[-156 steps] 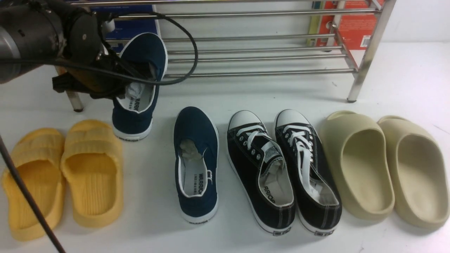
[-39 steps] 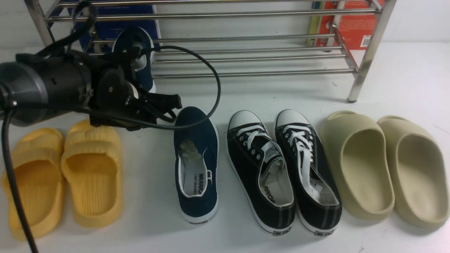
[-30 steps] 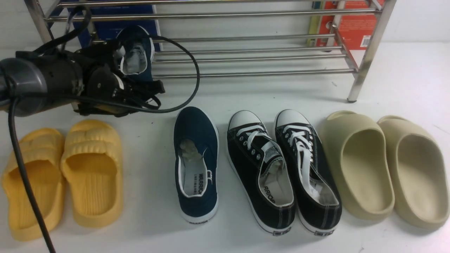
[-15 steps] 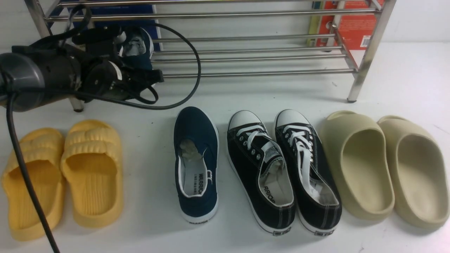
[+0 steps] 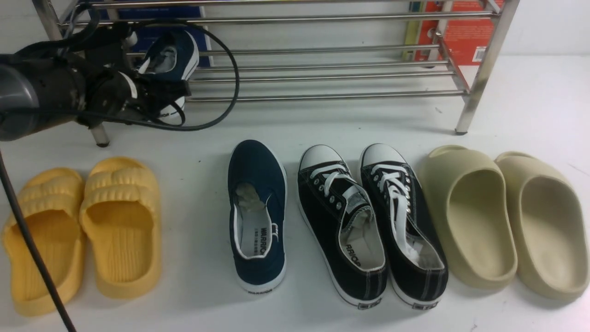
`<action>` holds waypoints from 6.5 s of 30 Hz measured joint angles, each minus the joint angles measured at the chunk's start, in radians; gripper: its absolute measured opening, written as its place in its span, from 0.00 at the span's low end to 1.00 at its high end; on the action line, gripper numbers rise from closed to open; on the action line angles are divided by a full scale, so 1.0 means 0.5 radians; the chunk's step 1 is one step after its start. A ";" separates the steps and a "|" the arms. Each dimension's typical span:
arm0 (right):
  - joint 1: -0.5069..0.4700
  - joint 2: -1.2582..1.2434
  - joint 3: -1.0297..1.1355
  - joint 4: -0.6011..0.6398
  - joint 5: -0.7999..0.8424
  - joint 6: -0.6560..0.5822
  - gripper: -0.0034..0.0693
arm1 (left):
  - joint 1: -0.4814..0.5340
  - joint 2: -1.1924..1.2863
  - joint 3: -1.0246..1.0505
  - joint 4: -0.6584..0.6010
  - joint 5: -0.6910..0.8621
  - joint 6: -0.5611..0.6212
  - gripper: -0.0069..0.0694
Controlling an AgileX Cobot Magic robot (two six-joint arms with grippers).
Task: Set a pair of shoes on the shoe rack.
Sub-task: Use the left arm to put a shoe into the shoe rack, then use the left arm to grab the shoe closest to it, then use the left arm to put a shoe into the shoe rack
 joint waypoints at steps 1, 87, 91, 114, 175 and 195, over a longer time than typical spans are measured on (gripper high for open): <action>0.000 0.000 0.000 0.000 0.000 0.000 0.38 | 0.000 0.000 0.000 0.003 -0.006 0.000 0.07; 0.000 0.000 0.000 -0.002 0.000 0.000 0.38 | -1.103 -0.816 0.563 -0.532 1.145 0.008 0.09; 0.000 0.000 0.000 -0.002 0.000 0.000 0.38 | -1.006 -0.686 0.563 -0.527 0.971 -0.061 0.19; 0.000 0.000 0.000 0.000 0.000 0.000 0.38 | -0.818 -0.185 0.561 -0.506 0.694 -0.187 0.21; 0.000 0.000 0.000 -0.001 0.000 0.000 0.38 | -0.540 -0.312 -0.288 -0.618 1.473 0.384 0.09; 0.000 0.000 0.000 -0.001 0.000 0.000 0.38 | -0.536 0.144 -0.632 -0.216 1.091 0.088 0.09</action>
